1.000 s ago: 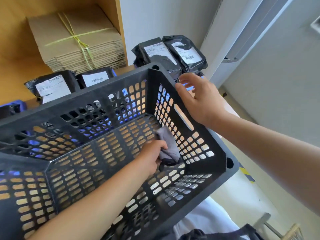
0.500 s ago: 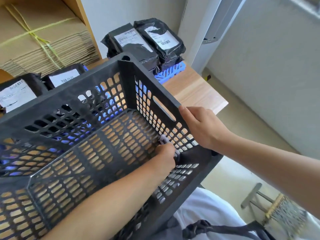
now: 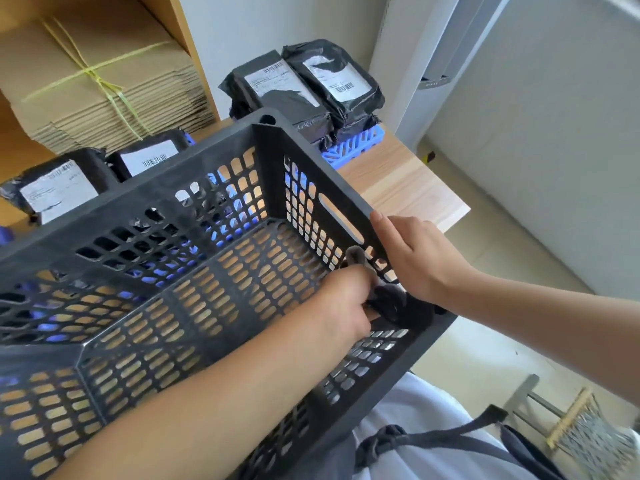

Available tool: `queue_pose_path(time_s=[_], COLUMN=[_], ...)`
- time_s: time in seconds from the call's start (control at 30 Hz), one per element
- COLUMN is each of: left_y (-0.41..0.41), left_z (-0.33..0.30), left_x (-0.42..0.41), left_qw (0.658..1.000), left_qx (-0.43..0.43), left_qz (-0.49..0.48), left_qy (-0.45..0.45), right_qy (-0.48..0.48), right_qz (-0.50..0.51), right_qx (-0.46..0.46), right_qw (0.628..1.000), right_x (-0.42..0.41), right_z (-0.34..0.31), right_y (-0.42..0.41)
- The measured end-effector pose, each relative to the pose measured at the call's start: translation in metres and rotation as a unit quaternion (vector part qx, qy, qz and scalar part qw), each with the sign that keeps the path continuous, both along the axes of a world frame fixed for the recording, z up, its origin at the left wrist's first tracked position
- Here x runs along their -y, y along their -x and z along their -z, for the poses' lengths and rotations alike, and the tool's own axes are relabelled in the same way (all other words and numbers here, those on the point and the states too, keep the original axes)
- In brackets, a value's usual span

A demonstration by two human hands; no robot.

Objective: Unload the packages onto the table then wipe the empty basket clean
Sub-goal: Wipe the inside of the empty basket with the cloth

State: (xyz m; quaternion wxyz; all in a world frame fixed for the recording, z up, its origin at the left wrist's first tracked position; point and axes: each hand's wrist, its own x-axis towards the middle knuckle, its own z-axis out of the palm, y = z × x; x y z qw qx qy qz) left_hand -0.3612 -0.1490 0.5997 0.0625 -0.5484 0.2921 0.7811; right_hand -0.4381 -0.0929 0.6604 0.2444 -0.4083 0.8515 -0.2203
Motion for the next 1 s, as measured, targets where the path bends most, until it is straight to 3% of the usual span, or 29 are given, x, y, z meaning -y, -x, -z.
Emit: queue_pose_path(time_s=[0.2, 0.37, 0.47, 0.53, 0.57, 0.63, 0.7, 0.8, 0.9, 1.0], left_y=[-0.02, -0.046, -0.06, -0.068, -0.07, -0.071, -0.062, -0.039, -0.027, -0.028], left_z=[-0.039, -0.054, -0.033, -0.001, 0.018, 0.056, 0.088, 0.12, 0.126, 0.131], left_x=[-0.012, -0.003, 0.023, 0.041, 0.047, 0.046, 0.03, -0.004, -0.019, -0.013], left_qw=[0.994, 0.981, 0.98, 0.976, 0.955, 0.869, 0.819, 0.798, 0.755, 0.755], left_qx=[-0.103, -0.167, -0.161, -0.093, -0.042, 0.027, 0.031, 0.021, 0.047, 0.033], left_qz=[-0.022, 0.042, 0.099, 0.161, 0.227, 0.387, 0.467, 0.472, 0.466, 0.48], left_qy=[0.025, 0.094, 0.056, 0.117, 0.188, 0.306, 0.333, 0.373, 0.459, 0.446], right_qy=[0.012, 0.03, 0.025, 0.016, 0.013, 0.01, 0.006, 0.004, 0.001, -0.006], right_qz=[0.015, 0.029, 0.022, 0.023, 0.023, 0.021, 0.024, 0.022, 0.017, 0.018], right_qx=[0.016, 0.027, 0.027, 0.024, 0.021, 0.018, 0.021, 0.016, 0.007, 0.006], right_qw=[1.0, 0.999, 0.999, 0.999, 0.999, 1.0, 0.999, 1.0, 1.0, 1.0], right_x=[-0.002, -0.004, -0.004, -0.004, -0.003, -0.003, -0.003, -0.003, -0.002, -0.001], right_z=[-0.001, -0.003, -0.004, -0.005, -0.006, -0.006, -0.005, -0.004, -0.004, -0.004], right_y=[0.001, 0.0, -0.001, -0.001, -0.001, -0.002, -0.002, -0.001, -0.001, -0.002])
